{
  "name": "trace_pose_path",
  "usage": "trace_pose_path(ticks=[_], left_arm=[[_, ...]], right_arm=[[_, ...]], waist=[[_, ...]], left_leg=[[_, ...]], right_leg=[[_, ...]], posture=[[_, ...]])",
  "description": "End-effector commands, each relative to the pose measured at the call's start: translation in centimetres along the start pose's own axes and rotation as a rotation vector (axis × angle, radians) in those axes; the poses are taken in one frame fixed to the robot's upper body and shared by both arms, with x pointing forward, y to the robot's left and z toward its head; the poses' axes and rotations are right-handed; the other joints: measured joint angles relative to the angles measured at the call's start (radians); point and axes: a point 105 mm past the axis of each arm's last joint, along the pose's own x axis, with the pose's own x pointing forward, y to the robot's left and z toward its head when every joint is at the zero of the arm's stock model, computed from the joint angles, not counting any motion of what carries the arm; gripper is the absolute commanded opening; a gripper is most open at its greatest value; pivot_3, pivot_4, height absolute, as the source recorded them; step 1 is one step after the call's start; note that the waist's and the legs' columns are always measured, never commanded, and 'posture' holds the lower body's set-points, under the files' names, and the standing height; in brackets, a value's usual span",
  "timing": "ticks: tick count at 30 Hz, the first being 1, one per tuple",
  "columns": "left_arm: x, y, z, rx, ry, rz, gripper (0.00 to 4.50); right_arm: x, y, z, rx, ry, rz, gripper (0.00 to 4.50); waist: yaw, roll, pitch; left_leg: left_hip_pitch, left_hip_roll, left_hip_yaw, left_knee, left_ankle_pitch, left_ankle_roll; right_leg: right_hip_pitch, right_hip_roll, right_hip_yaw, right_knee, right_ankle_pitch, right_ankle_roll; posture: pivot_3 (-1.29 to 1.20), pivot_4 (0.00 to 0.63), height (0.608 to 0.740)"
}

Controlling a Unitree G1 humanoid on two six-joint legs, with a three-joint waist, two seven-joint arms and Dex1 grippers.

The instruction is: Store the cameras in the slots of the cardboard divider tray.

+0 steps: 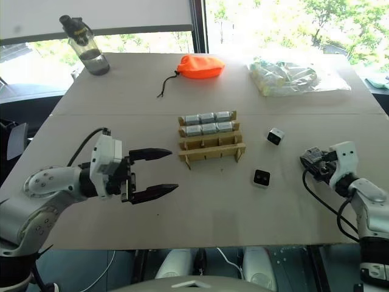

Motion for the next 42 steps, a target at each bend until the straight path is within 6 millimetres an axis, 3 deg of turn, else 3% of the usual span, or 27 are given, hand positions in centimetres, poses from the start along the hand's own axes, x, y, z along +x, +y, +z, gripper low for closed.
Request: trace_pose_path(ticks=[1,5,8,12,17,20,24,30,33,42], left_arm=[[-0.3,0.2,1.2,0.040,-0.029,0.008,4.50],[-0.3,0.4,1.5,0.029,-0.043,0.015,4.50],[-0.3,1.0,1.9,0.013,-0.069,0.043,4.50],[-0.1,2.0,2.0,-0.033,-0.077,0.077,4.50],[0.0,3.4,2.4,-0.059,-0.097,0.087,4.50],[0.4,4.2,2.8,-0.074,-0.117,0.077,4.50],[1.2,5.0,2.6,-0.083,-0.109,0.046,4.50],[2.5,6.2,2.4,-0.065,-0.068,0.003,4.50],[3.2,5.6,2.1,-0.083,-0.038,-0.067,4.50],[4.0,5.0,1.8,-0.102,0.004,-0.156,4.50]], right_arm=[[-0.7,-0.8,1.4,-0.031,-0.054,-0.033,1.96],[-0.5,-0.1,2.6,-0.080,-0.093,-0.020,1.96],[-0.3,1.5,4.3,-0.276,-0.121,0.044,1.96],[0.3,4.9,7.5,-0.673,-0.242,0.157,1.96],[0.8,12.0,11.4,-1.170,-0.504,0.345,1.96],[1.0,15.9,13.3,-1.361,-0.671,0.441,1.96],[1.1,20.1,13.3,-1.587,-0.829,0.597,1.96],[1.8,24.4,13.0,-1.705,-0.985,0.765,1.96],[2.5,25.8,13.2,-1.722,-1.017,0.796,1.96],[3.9,25.7,13.3,-1.720,-0.979,0.784,1.96]], waist=[[0.000,0.000,0.000],[0.000,0.000,0.000],[-0.001,0.001,0.001],[-0.002,0.001,0.001],[-0.012,0.000,0.005],[-0.018,-0.003,0.007],[-0.018,-0.006,0.009],[-0.021,-0.011,0.013],[-0.023,-0.011,0.014],[-0.023,-0.011,0.014]], left_leg=[[0.000,0.000,0.000,0.000,0.000,0.000],[0.000,0.000,0.000,0.000,0.000,0.000],[0.000,0.000,0.000,0.000,0.000,0.000],[0.000,0.000,0.000,0.000,0.000,0.000],[0.001,0.000,0.000,0.000,0.002,-0.003],[0.000,0.000,-0.001,0.000,0.003,-0.006],[0.000,0.000,-0.002,0.000,0.004,-0.007],[-0.001,0.000,-0.001,0.001,0.004,-0.007],[-0.001,0.000,-0.001,0.001,0.004,-0.007],[-0.001,0.000,-0.002,0.001,0.005,-0.008]], right_leg=[[0.000,0.000,0.000,0.000,0.000,0.000],[0.000,0.000,0.000,0.000,0.000,0.000],[0.000,0.000,0.000,0.000,0.000,0.000],[0.000,0.000,0.000,0.000,-0.001,0.001],[-0.001,0.000,0.000,0.002,-0.002,0.003],[-0.001,0.000,-0.001,0.002,-0.002,0.003],[-0.001,0.000,-0.001,0.002,0.000,0.001],[-0.001,0.000,-0.002,0.002,0.000,0.001],[-0.001,0.000,-0.002,0.002,0.000,0.001],[-0.002,-0.001,-0.002,0.005,0.000,0.001]], posture=[[0.00,0.150,0.740],[0.00,0.150,0.740],[0.00,0.150,0.740],[0.00,0.150,0.740],[0.00,0.150,0.740],[0.00,0.150,0.740],[0.00,0.150,0.740],[0.00,0.150,0.740],[0.00,0.150,0.740],[0.00,0.150,0.740]])
